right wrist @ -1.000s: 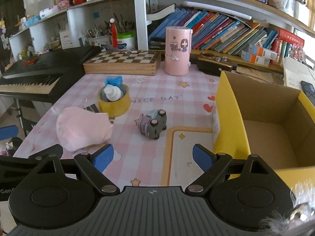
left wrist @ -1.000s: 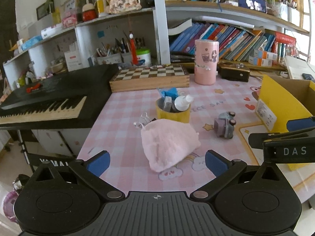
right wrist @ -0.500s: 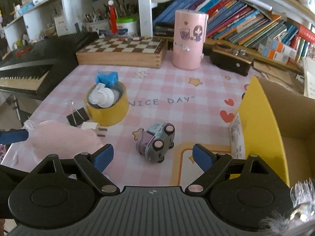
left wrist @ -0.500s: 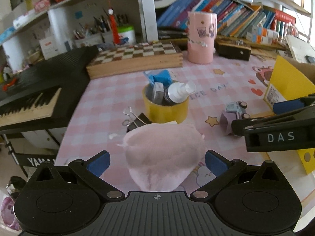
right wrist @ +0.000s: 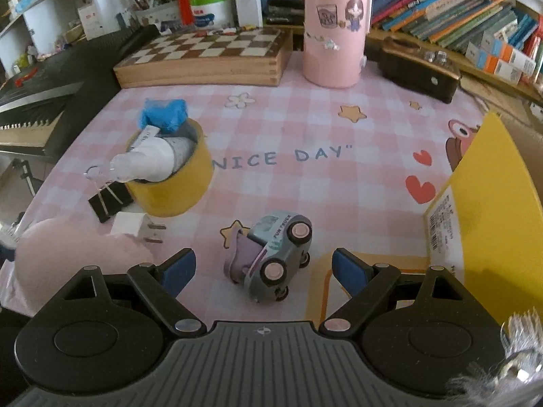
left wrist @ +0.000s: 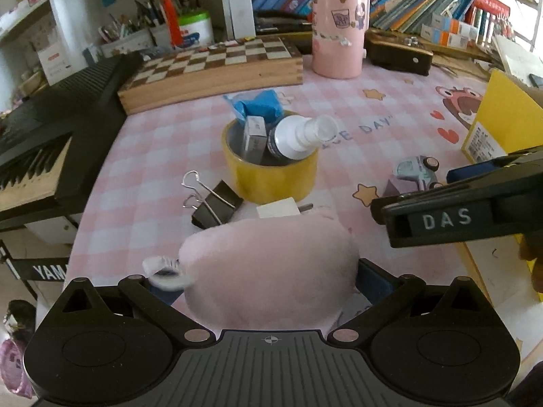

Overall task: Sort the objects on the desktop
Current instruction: 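Close the left tool on the pink plush pig while the right tool grasps the grey toy truck, then lift and carry the pig and truck in both tools toward the yellow box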

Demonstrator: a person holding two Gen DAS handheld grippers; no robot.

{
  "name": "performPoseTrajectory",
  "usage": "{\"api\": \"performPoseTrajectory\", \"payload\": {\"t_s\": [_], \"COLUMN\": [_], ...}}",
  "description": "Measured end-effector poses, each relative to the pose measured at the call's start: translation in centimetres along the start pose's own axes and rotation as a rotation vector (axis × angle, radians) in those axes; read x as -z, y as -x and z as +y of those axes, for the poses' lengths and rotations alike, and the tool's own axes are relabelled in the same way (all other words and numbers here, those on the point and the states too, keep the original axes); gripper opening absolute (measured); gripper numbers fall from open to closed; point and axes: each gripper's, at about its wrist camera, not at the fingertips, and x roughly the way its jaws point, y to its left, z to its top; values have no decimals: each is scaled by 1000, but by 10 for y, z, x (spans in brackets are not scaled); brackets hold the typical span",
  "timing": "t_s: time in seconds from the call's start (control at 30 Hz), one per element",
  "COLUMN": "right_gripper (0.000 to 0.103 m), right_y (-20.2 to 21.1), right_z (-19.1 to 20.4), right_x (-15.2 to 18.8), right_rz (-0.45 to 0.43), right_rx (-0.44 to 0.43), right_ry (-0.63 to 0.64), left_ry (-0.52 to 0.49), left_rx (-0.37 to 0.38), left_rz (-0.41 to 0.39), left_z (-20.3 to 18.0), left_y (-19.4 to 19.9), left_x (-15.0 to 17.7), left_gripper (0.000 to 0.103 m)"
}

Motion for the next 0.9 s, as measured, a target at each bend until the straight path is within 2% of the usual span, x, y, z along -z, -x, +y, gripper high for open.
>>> {"api": "performPoseTrajectory", "payload": {"t_s": [0.1, 0.2, 0.27, 0.33, 0.37, 0.43, 0.57, 0.63, 0.7, 0.8, 0.9], "right_gripper": [84, 72, 58, 52, 42, 38, 35, 35, 35, 35, 35], "right_y": [-9, -15, -15, -13, -12, -9, 1, 7, 15, 30, 47], "right_z": [-4, -8, -10, -10, -10, -11, -13, -14, -14, -14, -13], "right_x": [-2, -2, -1, -1, 0, 2, 8, 11, 16, 23, 30], "right_rz": [17, 26, 22, 14, 12, 4, -15, -24, -41, -74, -111], "right_rx": [2, 1, -6, -16, -15, -17, -14, -13, -9, -2, -5], "right_ry": [-27, -45, -53, -44, -44, -47, -50, -54, -50, -42, -38], "left_ry": [-2, -12, -19, -15, -12, -12, -36, -43, -37, -12, -9], "left_rx": [6, 11, 14, 19, 23, 34, 60, 63, 69, 80, 83], "left_rz": [10, 18, 20, 23, 25, 34, 72, 72, 65, 44, 1], "left_z": [-1, -3, -3, -3, -2, -2, -7, -10, -11, -9, -9], "left_y": [-5, -8, -9, -9, -9, -9, -10, -9, -5, 4, 19], "left_x": [-1, -1, -1, -1, -1, -1, 4, 7, 9, 12, 15], "left_gripper": [103, 103, 103, 103, 103, 103, 100, 92, 75, 69, 68]}}
